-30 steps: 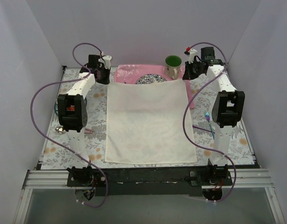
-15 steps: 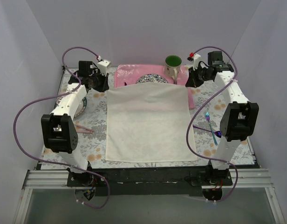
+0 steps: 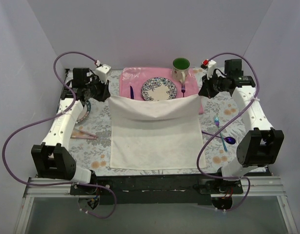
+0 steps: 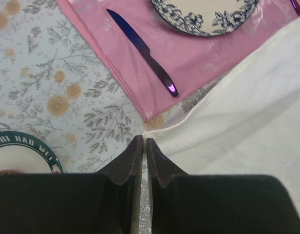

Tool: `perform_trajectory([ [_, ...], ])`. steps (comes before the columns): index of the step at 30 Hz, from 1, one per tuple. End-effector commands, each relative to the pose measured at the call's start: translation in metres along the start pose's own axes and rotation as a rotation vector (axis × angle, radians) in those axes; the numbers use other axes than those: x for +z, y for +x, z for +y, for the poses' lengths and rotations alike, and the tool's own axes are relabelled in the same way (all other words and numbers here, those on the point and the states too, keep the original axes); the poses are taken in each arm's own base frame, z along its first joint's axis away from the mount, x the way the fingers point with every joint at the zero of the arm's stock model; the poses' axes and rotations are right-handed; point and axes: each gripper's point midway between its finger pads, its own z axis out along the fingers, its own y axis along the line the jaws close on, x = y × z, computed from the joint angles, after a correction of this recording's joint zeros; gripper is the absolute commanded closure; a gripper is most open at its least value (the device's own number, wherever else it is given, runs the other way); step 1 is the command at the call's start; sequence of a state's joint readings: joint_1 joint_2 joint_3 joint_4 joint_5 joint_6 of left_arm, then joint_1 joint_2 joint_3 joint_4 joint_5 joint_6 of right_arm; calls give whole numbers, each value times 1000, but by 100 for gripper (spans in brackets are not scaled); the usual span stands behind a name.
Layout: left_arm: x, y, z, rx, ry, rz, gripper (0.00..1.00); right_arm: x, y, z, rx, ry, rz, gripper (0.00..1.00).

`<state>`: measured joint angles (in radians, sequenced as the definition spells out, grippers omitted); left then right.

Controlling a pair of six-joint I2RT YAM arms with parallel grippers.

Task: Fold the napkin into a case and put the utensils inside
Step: Fold the rectangle-folded napkin at the center of the board.

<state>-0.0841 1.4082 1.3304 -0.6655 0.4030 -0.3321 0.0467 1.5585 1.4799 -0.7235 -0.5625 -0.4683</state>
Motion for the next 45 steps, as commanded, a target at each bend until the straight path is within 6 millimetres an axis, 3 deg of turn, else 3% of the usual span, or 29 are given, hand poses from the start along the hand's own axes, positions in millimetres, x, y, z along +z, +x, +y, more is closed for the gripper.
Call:
perform_trajectory([
  [1, 9, -48, 34, -52, -105, -81, 100, -5, -55, -36, -19, 115, -107, 99],
  [3, 28, -51, 49, -86, -137, -74, 100, -8, -76, -45, -36, 134, -140, 99],
  [4, 29, -66, 56, -81, -154, -98, 100, 1, -75, -51, -17, 130, -130, 99],
  [6, 47, -67, 71, -106, -184, -82, 100, 0, -91, -59, -30, 144, -153, 99],
  [8, 49, -86, 84, -110, -210, -116, 100, 9, -92, -68, -28, 148, -147, 99],
  [9, 62, -81, 90, -124, -207, -97, 100, 12, -97, -74, -31, 152, -150, 99],
  [10, 61, -93, 94, -119, -211, -120, 100, 13, -98, -76, -32, 155, -147, 99],
  [12, 73, -91, 100, -129, -210, -106, 100, 18, -98, -84, -25, 158, -138, 99],
  [15, 75, -99, 106, -133, -218, -121, 100, 19, -101, -86, -28, 158, -141, 99],
  [18, 74, -93, 103, -136, -200, -106, 100, 15, -98, -80, -40, 142, -132, 99],
  [19, 65, -96, 99, -125, -196, -118, 100, 17, -85, -78, -26, 132, -108, 99],
  [20, 65, -83, 94, -128, -180, -96, 100, 15, -81, -74, -29, 120, -105, 99],
  [22, 47, -84, 80, -88, -154, -118, 100, 4, -76, -65, -56, 118, -112, 99],
  [23, 48, -69, 75, -86, -144, -96, 100, 7, -59, -60, -42, 104, -86, 99],
  [24, 45, -64, 71, -80, -137, -89, 100, -2, -62, -53, -72, 112, -102, 99],
  [26, 32, -59, 58, -49, -100, -87, 100, -2, -46, -46, -63, 100, -82, 99],
  [27, 33, -46, 51, -57, -80, -60, 100, -7, -46, -40, -73, 96, -86, 99],
  [33, 14, -12, 19, 10, 19, -15, 100, -7, -16, -20, -69, 38, -31, 99],
  [37, 10, 33, 1, 23, 67, 71, 100, -6, 11, -7, -64, 6, 17, 99],
  [45, 0, 99, -25, 72, 132, 167, 100, -6, 62, 15, -90, -45, 102, 99],
])
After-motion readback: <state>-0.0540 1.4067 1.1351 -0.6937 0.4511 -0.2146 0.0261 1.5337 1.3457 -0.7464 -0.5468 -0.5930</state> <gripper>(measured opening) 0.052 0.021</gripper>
